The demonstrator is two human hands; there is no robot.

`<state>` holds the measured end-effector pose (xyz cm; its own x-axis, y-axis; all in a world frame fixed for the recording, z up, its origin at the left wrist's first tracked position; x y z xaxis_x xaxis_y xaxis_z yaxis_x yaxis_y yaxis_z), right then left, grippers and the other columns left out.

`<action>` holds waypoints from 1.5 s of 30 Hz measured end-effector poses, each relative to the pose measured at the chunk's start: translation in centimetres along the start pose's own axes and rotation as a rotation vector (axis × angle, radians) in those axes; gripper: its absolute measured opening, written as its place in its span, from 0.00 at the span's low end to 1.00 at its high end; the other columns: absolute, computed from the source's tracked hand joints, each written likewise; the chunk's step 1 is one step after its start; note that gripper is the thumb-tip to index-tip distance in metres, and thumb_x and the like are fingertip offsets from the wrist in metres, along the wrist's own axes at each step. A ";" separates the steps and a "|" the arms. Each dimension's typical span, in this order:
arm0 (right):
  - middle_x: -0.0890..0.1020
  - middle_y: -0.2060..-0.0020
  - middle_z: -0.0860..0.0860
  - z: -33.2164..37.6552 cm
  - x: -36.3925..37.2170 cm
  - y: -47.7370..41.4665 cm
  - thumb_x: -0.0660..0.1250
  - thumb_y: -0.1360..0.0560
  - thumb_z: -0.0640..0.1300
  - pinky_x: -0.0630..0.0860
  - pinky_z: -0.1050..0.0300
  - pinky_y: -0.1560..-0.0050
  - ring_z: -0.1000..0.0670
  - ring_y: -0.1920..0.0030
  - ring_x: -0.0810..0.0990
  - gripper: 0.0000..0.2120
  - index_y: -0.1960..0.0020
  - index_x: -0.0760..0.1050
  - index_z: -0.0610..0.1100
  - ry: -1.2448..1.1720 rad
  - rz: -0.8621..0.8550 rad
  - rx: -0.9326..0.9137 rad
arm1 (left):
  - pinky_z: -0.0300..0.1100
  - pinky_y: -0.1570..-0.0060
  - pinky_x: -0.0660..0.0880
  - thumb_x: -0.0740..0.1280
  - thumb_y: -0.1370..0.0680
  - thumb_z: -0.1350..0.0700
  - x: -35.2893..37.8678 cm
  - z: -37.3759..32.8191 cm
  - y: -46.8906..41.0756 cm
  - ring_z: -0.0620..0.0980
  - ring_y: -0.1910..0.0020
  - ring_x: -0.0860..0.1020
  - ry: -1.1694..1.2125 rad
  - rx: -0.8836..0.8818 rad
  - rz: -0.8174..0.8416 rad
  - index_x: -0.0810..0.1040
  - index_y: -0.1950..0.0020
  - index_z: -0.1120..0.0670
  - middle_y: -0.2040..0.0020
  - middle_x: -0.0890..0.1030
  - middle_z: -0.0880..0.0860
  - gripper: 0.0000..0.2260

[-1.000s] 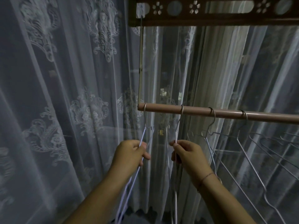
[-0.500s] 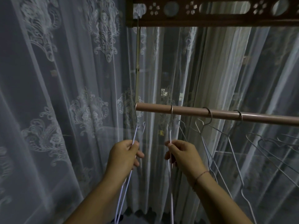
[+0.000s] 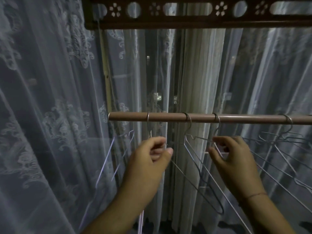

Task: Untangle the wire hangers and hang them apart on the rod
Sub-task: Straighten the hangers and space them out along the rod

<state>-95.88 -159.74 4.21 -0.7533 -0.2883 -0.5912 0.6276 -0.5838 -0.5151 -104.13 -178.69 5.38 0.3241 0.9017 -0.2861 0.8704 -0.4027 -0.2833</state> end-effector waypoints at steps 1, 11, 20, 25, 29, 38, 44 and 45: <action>0.73 0.46 0.50 -0.9 -0.2 0.0 0.67 0.29 0.46 0.75 0.50 0.42 0.49 0.44 0.73 0.16 0.42 0.74 0.48 0.047 0.027 0.024 | 0.26 0.53 0.70 0.66 0.24 0.55 1.6 0.5 0.0 0.40 0.45 0.76 0.062 -0.073 0.056 0.73 0.37 0.47 0.41 0.78 0.46 0.16; 0.83 0.60 0.52 -5.5 0.0 -0.4 0.65 0.27 0.49 0.79 0.51 0.51 0.53 0.58 0.80 0.08 0.52 0.79 0.48 0.038 0.227 0.137 | 0.43 0.48 0.74 0.64 0.23 0.57 10.1 3.6 -1.5 0.50 0.55 0.77 0.434 -0.556 0.091 0.74 0.44 0.57 0.55 0.78 0.54 0.09; 0.83 0.64 0.50 -7.0 0.9 -1.5 0.68 0.28 0.46 0.72 0.67 0.64 0.55 0.62 0.80 0.05 0.58 0.81 0.46 -0.076 0.262 0.141 | 0.33 0.71 0.69 0.63 0.23 0.61 11.8 2.3 -1.8 0.46 0.70 0.73 0.394 -0.481 0.066 0.78 0.59 0.56 0.63 0.81 0.54 0.07; 0.83 0.65 0.50 -7.9 0.7 -2.2 0.67 0.28 0.45 0.79 0.58 0.57 0.54 0.62 0.80 0.04 0.59 0.80 0.46 -0.117 0.248 0.151 | 0.31 0.70 0.73 0.64 0.23 0.61 12.9 2.1 -2.2 0.43 0.72 0.77 0.360 -0.430 0.061 0.79 0.50 0.58 0.63 0.82 0.53 0.05; 0.83 0.67 0.50 -8.6 0.2 -2.7 0.67 0.28 0.45 0.77 0.60 0.62 0.53 0.64 0.80 0.06 0.60 0.81 0.45 -0.120 0.239 0.121 | 0.30 0.72 0.72 0.63 0.23 0.63 13.6 2.0 -2.5 0.40 0.76 0.77 0.364 -0.415 0.036 0.79 0.50 0.59 0.64 0.81 0.53 0.05; 0.83 0.65 0.50 -9.7 -0.7 -2.9 0.66 0.27 0.45 0.74 0.64 0.61 0.54 0.62 0.80 0.05 0.58 0.80 0.46 -0.179 0.268 0.088 | 0.31 0.71 0.72 0.63 0.23 0.63 13.9 2.5 -2.7 0.43 0.73 0.74 0.352 -0.410 -0.036 0.79 0.48 0.61 0.64 0.81 0.54 0.07; 0.82 0.66 0.51 -9.8 -1.0 -2.6 0.66 0.27 0.49 0.73 0.65 0.64 0.55 0.63 0.79 0.07 0.59 0.80 0.47 -0.169 0.261 0.085 | 0.41 0.52 0.74 0.68 0.26 0.59 12.9 3.2 -2.4 0.49 0.57 0.77 0.314 -0.369 -0.162 0.73 0.39 0.58 0.53 0.80 0.56 0.16; 0.82 0.66 0.52 -9.8 -1.1 -2.5 0.66 0.27 0.50 0.74 0.64 0.63 0.56 0.63 0.79 0.08 0.58 0.80 0.47 -0.167 0.260 0.086 | 0.43 0.47 0.73 0.69 0.26 0.58 12.6 3.2 -2.2 0.50 0.51 0.77 0.273 -0.363 -0.178 0.71 0.37 0.56 0.48 0.79 0.55 0.19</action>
<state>-94.67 -150.55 0.06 -0.5965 -0.5523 -0.5823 0.7894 -0.5347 -0.3015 -103.14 -166.90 -0.53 0.2013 0.9795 0.0021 0.9785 -0.2012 0.0456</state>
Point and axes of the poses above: each hand's wrist, its own y-axis away from the middle knuckle, its own x-axis out of the palm, z = x × y, the point moved 5 cm from there along -y, towards the middle knuckle
